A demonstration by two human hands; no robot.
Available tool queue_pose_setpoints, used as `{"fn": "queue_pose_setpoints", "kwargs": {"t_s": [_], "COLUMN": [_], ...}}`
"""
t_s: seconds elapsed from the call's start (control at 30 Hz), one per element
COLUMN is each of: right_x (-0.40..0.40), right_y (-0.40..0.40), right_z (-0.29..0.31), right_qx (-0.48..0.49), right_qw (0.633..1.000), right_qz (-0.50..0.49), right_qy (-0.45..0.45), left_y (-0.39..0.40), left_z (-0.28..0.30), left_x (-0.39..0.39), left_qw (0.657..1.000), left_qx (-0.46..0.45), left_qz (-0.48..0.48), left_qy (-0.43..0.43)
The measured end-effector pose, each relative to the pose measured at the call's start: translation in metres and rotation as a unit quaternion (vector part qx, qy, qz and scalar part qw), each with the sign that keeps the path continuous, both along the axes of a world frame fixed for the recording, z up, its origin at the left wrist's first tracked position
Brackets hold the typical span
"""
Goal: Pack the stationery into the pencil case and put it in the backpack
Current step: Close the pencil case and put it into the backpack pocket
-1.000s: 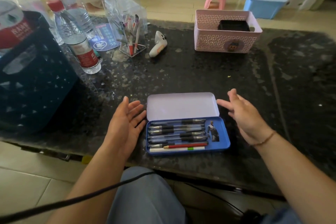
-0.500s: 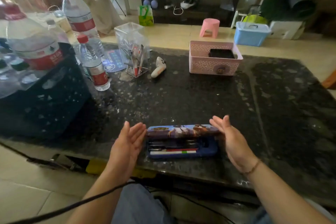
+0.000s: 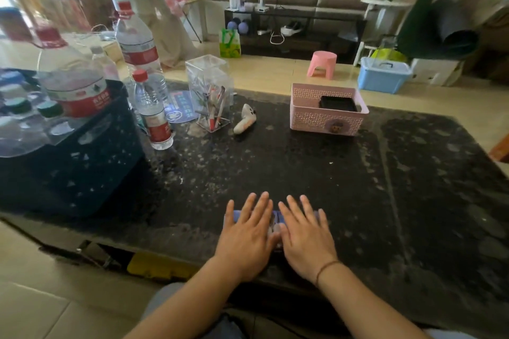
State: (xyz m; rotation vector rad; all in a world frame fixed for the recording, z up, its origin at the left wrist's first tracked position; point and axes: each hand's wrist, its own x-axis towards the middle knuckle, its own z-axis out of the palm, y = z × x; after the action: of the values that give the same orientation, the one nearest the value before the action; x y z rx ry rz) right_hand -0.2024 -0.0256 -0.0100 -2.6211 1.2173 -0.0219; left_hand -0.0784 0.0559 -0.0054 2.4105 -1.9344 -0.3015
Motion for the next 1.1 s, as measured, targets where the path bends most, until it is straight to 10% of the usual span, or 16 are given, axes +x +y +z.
{"fn": "queue_pose_setpoints", "kwargs": {"t_s": [0.37,0.57,0.73,0.93,1.1], "right_x": [-0.004,-0.062,-0.041,-0.051,-0.069], "right_y": [-0.006,-0.008,0.002,-0.07,-0.156], "right_z": [-0.013,-0.015,-0.014,-0.015,0.023], "right_qx": [-0.037,-0.013,0.028,0.065,0.417], "right_qw": [0.999,0.98,0.953,0.845,0.511], "right_qz": [0.005,-0.196,-0.265,-0.395,-0.359], "right_qy": [0.02,0.027,-0.145,-0.355,-0.66], "left_y": [0.006,0.038,0.022,-0.062,-0.159], "left_z": [-0.016,-0.018,-0.023,-0.011,0.004], "left_x": [0.011,0.032,0.028,0.0,-0.012], "left_qw": [0.999,0.962,0.952,0.836,0.674], "left_qx": [-0.008,0.053,0.038,-0.185,-0.149], "left_qz": [0.046,0.258,0.244,0.25,0.275], "left_qy": [-0.011,0.073,0.179,0.452,0.67]}}
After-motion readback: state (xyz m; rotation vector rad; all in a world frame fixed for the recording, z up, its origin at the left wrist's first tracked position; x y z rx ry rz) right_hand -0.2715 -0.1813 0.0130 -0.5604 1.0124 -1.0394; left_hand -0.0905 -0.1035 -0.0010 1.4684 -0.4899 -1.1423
